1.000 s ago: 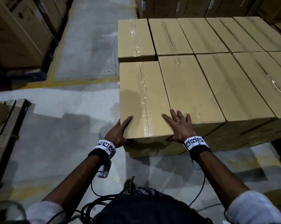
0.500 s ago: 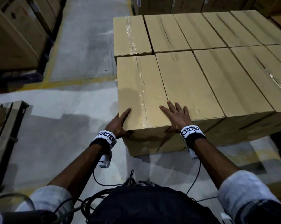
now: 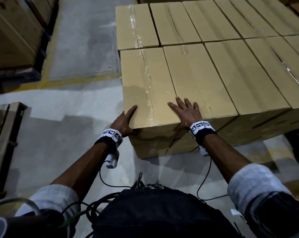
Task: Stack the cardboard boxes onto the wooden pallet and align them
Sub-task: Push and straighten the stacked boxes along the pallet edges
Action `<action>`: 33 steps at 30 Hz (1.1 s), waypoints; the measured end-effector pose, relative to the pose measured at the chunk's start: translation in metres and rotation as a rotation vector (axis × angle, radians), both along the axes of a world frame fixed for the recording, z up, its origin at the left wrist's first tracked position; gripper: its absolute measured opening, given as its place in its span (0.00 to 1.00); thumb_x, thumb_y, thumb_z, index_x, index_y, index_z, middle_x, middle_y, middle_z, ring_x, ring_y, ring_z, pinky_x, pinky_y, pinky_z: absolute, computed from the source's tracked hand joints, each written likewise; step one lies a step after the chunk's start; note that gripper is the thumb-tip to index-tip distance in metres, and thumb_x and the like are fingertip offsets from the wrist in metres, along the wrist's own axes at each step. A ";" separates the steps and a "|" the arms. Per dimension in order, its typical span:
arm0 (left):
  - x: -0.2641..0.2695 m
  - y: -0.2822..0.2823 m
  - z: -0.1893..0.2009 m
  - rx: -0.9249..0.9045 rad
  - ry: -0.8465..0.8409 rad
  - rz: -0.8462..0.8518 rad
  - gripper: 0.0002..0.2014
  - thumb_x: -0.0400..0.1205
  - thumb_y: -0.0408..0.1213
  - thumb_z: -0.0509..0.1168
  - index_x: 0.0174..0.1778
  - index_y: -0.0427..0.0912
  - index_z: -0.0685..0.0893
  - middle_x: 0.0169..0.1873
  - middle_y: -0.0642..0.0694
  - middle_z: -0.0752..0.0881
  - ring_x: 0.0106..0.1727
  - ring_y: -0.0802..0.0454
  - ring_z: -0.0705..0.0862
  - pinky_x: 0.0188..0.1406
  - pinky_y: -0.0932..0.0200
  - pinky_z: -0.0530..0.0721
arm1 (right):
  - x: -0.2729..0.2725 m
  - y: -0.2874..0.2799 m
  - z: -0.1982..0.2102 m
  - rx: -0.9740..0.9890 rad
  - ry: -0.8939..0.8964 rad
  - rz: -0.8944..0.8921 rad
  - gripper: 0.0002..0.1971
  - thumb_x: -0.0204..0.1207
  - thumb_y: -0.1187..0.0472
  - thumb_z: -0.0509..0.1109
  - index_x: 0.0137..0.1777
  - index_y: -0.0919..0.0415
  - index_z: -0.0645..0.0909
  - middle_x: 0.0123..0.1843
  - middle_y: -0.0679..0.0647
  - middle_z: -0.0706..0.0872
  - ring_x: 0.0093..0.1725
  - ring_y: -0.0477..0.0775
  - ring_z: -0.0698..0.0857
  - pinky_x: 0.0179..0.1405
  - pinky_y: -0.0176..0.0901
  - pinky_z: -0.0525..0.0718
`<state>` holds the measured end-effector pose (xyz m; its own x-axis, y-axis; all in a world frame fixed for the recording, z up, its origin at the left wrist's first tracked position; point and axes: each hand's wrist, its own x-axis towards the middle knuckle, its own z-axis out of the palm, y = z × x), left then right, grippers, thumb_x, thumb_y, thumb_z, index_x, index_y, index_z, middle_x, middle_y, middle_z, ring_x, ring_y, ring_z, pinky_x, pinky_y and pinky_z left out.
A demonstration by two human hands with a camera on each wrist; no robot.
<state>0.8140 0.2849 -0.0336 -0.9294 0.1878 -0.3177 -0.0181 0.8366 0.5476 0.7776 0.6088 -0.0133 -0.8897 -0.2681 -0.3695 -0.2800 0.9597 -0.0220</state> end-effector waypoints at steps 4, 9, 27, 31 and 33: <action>0.004 0.001 -0.002 0.038 -0.001 0.023 0.66 0.64 0.45 0.88 0.90 0.69 0.48 0.83 0.42 0.69 0.77 0.33 0.76 0.72 0.40 0.81 | 0.001 0.000 -0.003 -0.004 0.002 -0.011 0.69 0.64 0.45 0.88 0.89 0.32 0.34 0.92 0.49 0.31 0.91 0.67 0.37 0.86 0.79 0.46; 0.023 0.003 -0.007 0.354 -0.031 0.267 0.64 0.67 0.57 0.86 0.91 0.65 0.46 0.87 0.50 0.65 0.80 0.47 0.72 0.79 0.49 0.74 | 0.002 0.002 -0.011 -0.041 0.009 -0.031 0.69 0.64 0.44 0.88 0.89 0.31 0.35 0.92 0.46 0.32 0.91 0.64 0.39 0.87 0.75 0.48; 0.109 0.031 -0.106 0.189 -0.508 0.247 0.51 0.72 0.77 0.71 0.87 0.50 0.71 0.74 0.42 0.84 0.74 0.38 0.82 0.70 0.47 0.80 | 0.161 0.083 -0.062 -0.578 0.319 -0.807 0.45 0.78 0.46 0.79 0.90 0.50 0.59 0.91 0.56 0.60 0.87 0.62 0.64 0.80 0.64 0.73; 0.108 0.028 -0.129 0.153 -0.543 0.290 0.29 0.83 0.56 0.74 0.77 0.45 0.82 0.62 0.42 0.91 0.61 0.41 0.89 0.60 0.51 0.83 | 0.172 0.093 -0.068 -0.810 0.218 -1.189 0.47 0.75 0.42 0.81 0.89 0.46 0.60 0.88 0.53 0.67 0.81 0.63 0.74 0.79 0.60 0.76; 0.100 0.019 -0.135 0.333 -0.637 0.606 0.20 0.88 0.46 0.68 0.73 0.40 0.85 0.58 0.39 0.90 0.53 0.41 0.89 0.57 0.49 0.82 | 0.169 0.093 -0.063 -0.938 0.185 -1.349 0.45 0.76 0.41 0.80 0.89 0.46 0.61 0.88 0.55 0.69 0.81 0.63 0.75 0.79 0.58 0.76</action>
<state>0.9142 0.3040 -0.1685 -0.5679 -0.0985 -0.8172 -0.7779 0.3885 0.4939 0.9462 0.7022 -0.0768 -0.6627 0.6304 -0.4042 0.6264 0.1709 -0.7605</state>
